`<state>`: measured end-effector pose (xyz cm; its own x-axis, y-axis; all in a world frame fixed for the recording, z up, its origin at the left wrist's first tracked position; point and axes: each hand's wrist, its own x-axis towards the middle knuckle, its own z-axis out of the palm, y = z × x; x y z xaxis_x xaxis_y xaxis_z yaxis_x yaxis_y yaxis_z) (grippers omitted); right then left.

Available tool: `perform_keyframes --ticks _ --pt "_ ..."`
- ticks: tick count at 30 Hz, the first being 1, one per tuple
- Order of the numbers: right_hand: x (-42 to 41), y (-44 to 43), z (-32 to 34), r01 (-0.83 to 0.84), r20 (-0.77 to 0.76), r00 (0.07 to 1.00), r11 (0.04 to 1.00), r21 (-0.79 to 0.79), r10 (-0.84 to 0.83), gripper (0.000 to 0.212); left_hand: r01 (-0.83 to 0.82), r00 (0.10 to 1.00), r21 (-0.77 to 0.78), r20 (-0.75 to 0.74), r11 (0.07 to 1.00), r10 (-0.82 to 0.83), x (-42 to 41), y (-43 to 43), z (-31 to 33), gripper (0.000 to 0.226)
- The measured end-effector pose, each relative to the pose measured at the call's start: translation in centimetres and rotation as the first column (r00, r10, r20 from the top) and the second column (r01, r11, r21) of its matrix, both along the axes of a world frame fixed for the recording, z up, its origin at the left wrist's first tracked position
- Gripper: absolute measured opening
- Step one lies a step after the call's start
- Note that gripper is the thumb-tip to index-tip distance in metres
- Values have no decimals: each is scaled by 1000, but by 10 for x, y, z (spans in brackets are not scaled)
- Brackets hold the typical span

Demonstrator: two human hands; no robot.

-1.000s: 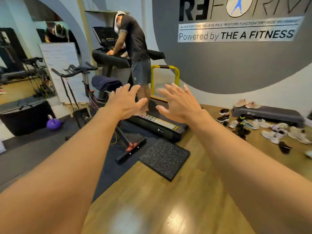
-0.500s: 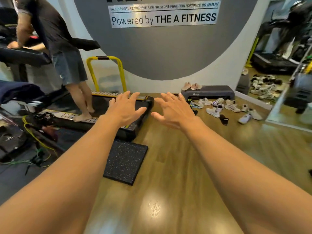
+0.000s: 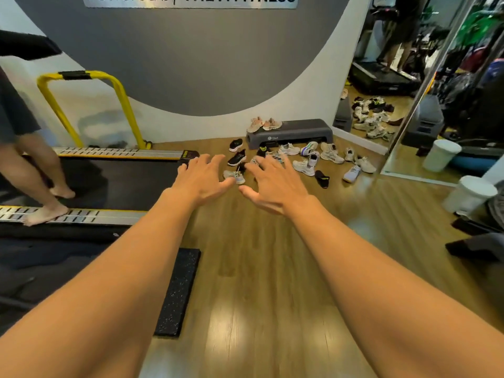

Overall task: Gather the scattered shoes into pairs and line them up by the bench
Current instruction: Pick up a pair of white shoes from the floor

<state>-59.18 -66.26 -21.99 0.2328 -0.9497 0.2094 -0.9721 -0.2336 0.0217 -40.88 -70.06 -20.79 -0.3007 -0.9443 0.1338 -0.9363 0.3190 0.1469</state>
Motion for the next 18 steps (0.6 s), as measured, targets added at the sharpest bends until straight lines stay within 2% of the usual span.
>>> perform_keyframes --ticks 10,18 --pt "-52 -157 -52 62 20 998 988 140 -65 62 -26 999 154 32 988 21 -38 -164 -64 69" --pt "-102 -293 -72 59 66 995 973 224 -76 64 -52 998 227 30 973 46 -89 -289 -88 70"
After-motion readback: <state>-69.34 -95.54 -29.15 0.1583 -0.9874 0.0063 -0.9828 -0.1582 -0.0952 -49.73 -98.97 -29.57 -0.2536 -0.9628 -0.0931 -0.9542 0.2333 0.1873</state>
